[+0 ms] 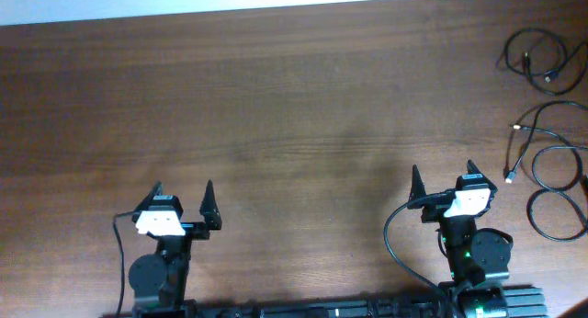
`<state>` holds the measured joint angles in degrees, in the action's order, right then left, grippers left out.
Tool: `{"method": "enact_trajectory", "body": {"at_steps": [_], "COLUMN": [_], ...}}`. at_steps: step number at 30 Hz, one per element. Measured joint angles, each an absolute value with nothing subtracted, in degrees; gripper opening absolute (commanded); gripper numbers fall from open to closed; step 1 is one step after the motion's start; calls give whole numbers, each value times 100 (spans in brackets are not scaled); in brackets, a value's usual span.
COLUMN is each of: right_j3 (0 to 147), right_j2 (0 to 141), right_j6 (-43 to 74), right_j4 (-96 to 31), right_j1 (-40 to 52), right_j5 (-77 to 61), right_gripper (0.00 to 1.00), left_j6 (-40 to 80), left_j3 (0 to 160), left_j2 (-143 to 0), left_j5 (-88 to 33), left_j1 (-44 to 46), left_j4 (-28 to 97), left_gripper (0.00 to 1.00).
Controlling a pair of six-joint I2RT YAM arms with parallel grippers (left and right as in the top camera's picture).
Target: Untangle cables
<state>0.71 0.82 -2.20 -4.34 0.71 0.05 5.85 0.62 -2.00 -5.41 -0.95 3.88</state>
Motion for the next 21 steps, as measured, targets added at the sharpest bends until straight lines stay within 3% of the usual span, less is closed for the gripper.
{"method": "enact_trajectory", "body": {"at_steps": [21], "right_j3": [71], "right_j2": [80], "right_j6": [-217], "right_j4": [-434], "right_j1": [71], "right_j5": [5], "right_gripper": [99], "left_j6": [148], "left_j3": [62], "left_j2": [-80], "left_j5": [-252], "left_j1": [-244], "left_j4": [432], "left_gripper": [99]}}
